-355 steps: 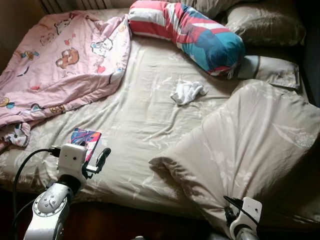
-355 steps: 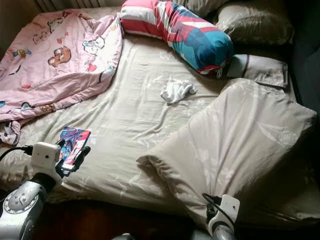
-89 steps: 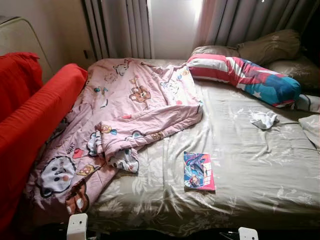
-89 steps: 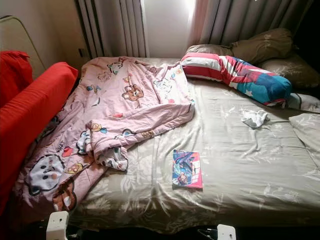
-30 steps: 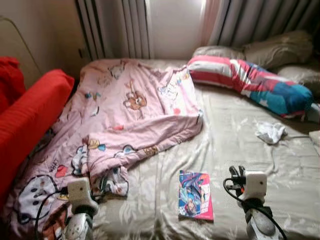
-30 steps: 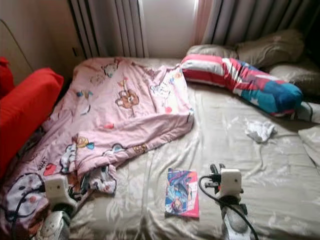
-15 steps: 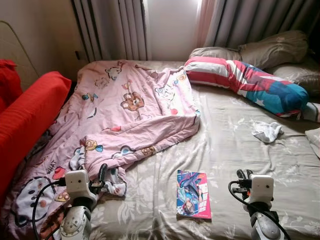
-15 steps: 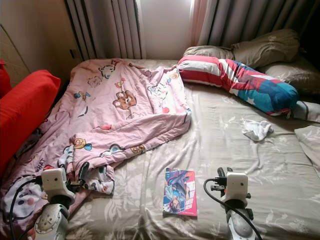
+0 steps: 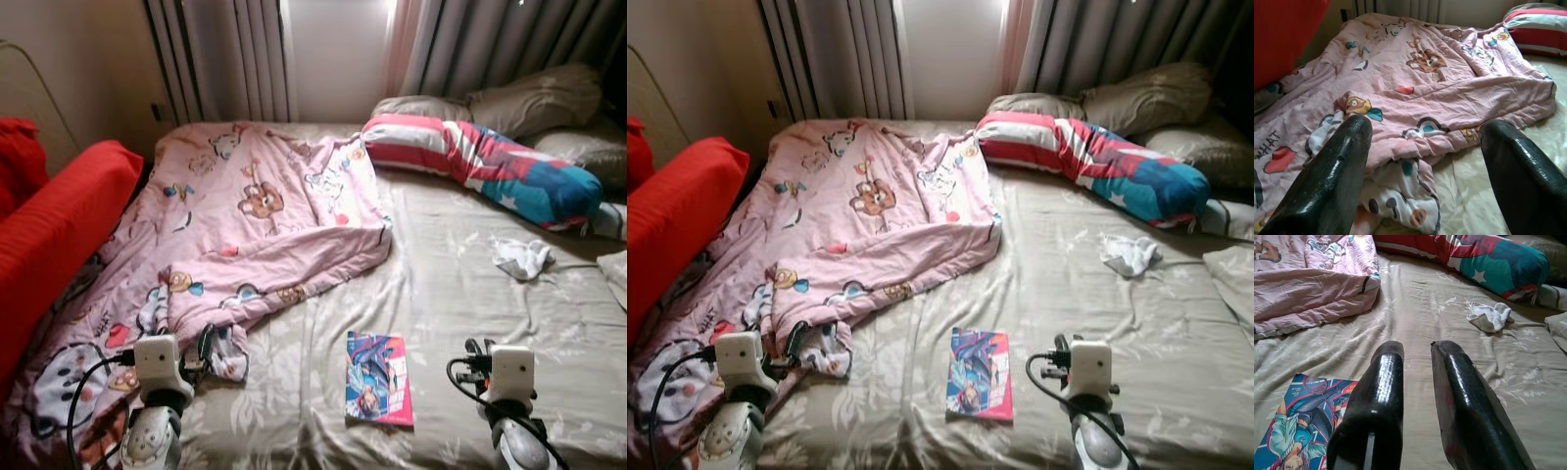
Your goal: Clean up the room
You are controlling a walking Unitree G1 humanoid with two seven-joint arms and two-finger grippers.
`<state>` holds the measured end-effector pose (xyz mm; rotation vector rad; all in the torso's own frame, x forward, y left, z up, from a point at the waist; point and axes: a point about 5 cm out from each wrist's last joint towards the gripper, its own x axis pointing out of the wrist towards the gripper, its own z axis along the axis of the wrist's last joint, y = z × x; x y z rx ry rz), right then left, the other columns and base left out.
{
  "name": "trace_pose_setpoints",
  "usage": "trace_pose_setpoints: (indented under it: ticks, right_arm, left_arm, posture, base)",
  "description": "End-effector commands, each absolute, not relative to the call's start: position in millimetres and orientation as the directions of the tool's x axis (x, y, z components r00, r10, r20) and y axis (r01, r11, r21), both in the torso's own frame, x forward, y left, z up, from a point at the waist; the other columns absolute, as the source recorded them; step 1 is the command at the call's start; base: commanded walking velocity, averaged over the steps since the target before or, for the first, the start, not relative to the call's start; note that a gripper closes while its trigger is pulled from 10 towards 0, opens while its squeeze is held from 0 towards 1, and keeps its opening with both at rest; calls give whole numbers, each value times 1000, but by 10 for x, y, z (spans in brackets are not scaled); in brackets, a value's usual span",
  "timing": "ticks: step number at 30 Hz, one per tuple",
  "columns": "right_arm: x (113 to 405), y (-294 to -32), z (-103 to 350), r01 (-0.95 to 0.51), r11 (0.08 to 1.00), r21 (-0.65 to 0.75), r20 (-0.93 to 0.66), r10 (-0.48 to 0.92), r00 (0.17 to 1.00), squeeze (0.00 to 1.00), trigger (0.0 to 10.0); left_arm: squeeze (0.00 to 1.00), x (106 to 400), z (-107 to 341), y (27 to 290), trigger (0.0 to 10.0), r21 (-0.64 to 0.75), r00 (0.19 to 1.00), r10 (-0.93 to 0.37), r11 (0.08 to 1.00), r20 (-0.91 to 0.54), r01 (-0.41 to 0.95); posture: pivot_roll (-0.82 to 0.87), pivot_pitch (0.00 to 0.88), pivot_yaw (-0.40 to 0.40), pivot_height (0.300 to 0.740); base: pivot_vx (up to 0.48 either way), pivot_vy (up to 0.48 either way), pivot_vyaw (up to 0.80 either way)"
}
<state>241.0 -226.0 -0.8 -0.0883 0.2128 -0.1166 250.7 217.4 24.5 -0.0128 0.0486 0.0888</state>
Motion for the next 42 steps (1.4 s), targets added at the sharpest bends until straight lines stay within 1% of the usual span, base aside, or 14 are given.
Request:
trace_pose_setpoints:
  ticks: [1,7,11,14,23,26,29,36,38,39,42]
  right_arm:
    - [2404,-2267,-13,99,990,-103,-210,-119,970,0,10000]
    - [2446,-2256,4,99,990,-97,-210,-117,971,0,10000]
    - [2456,-2238,-39,102,990,-100,-249,-124,960,0,10000]
    - [2460,-2232,-42,98,989,-106,-250,-122,960,0,10000]
    - [2500,-2257,-8,106,991,-86,-236,-123,964,0,10000]
    - [2509,-2233,-16,80,993,-87,-246,-99,964,0,10000]
    - [2508,-2213,-23,58,995,-82,-253,-77,964,0,10000]
    - [2500,-2237,-37,66,994,-82,-264,-85,961,0,10000]
    - [2505,-2230,-31,69,996,-60,-258,-82,963,0,10000]
    - [2505,-2228,-28,72,996,-54,-253,-84,964,1000,10000]
    - [2508,-2209,-25,74,996,-46,-248,-83,965,1000,10000]
  left_arm:
    - [0,2489,226,2176,10000,11,995,78,997,-65,-78]
    - [0,2488,218,2170,10000,13,995,74,997,-72,-73]
    - [0,2479,200,2165,10000,14,994,67,998,-81,-66]
    - [0,2503,214,2159,10000,13,995,64,998,-79,-64]
    - [0,2513,199,2131,10000,9,995,47,999,-93,-46]
    - [0,2517,200,2125,10000,6,995,41,999,-95,-41]
    - [0,2533,223,2125,10000,4,995,46,999,-87,-46]
    - [0,2581,274,2171,10000,5,995,70,998,-71,-70]
    - [0,2580,281,2183,10000,6,995,71,997,-71,-71]
    - [0,2575,279,2189,10000,8,995,71,997,-72,-70]
    - [0,2567,281,2207,10000,11,995,71,997,-75,-70]
  posture:
    - [-38,0,-23,657]
    - [-32,0,-25,657]
    - [-28,0,-26,657]
    - [-26,0,-29,632]
    - [-27,0,-28,632]
    - [-20,0,-34,632]
    - [-12,0,-41,632]
    - [-7,0,-45,632]
    - [-9,0,-43,632]
    - [-11,0,-40,632]
    - [-10,0,-33,632]
  base:
    - [0,0,0]
    - [0,0,0]
    - [0,0,0]
    - [0,0,0]
    - [0,0,0]
    - [0,0,0]
    - [0,0,0]
    - [0,0,0]
    - [0,0,0]
    - [0,0,0]
    - [0,0,0]
